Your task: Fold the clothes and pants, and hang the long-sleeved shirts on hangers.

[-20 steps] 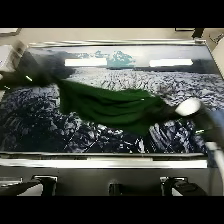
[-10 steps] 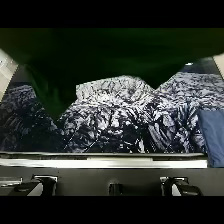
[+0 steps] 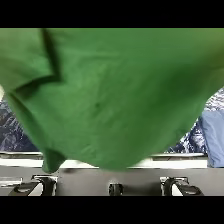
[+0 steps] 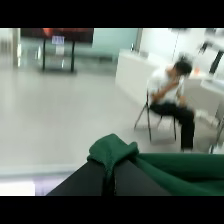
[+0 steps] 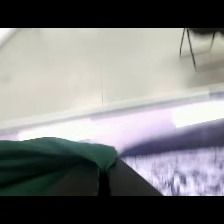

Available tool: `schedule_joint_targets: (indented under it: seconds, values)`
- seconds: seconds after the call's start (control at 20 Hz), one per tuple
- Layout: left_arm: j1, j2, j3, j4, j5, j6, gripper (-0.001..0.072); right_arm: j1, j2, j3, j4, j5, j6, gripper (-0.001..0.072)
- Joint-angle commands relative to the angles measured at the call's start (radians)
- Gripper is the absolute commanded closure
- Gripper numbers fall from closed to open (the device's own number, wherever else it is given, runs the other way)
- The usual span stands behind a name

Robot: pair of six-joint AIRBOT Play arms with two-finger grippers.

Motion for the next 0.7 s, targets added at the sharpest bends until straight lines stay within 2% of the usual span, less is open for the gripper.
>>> schedule_joint_targets:
  seconds: [0.0,0.15,0.25,0.4,0.6,0.65]
  values:
    - [-0.003,-0.101,-0.264,0.023,-0.008,0.003,0.0683,0.000,-0.244,-0.048,0.007,0.143,-0.013,0.0679]
    - [-0.039,-0.258,-0.488,-0.044,0.113,0.003,0.0682,0.000,-0.499,-0.090,0.107,0.143,-0.002,0.0679]
    - [-0.068,-0.385,-0.553,-0.146,0.167,0.003,0.0682,0.000,-0.643,-0.090,0.214,0.156,0.078,0.0679]
    - [-0.116,-0.546,-0.562,-0.217,0.128,0.003,0.0681,0.015,-0.782,-0.090,0.369,0.212,0.132,0.0678]
    - [-0.151,-0.627,-0.561,-0.281,0.080,0.002,0.0678,0.056,-0.846,-0.090,0.314,0.270,0.130,0.0664]
    - [-0.142,-0.623,-0.554,-0.280,0.079,-0.009,0.0607,0.052,-0.842,-0.087,0.290,0.270,0.130,0.0507]
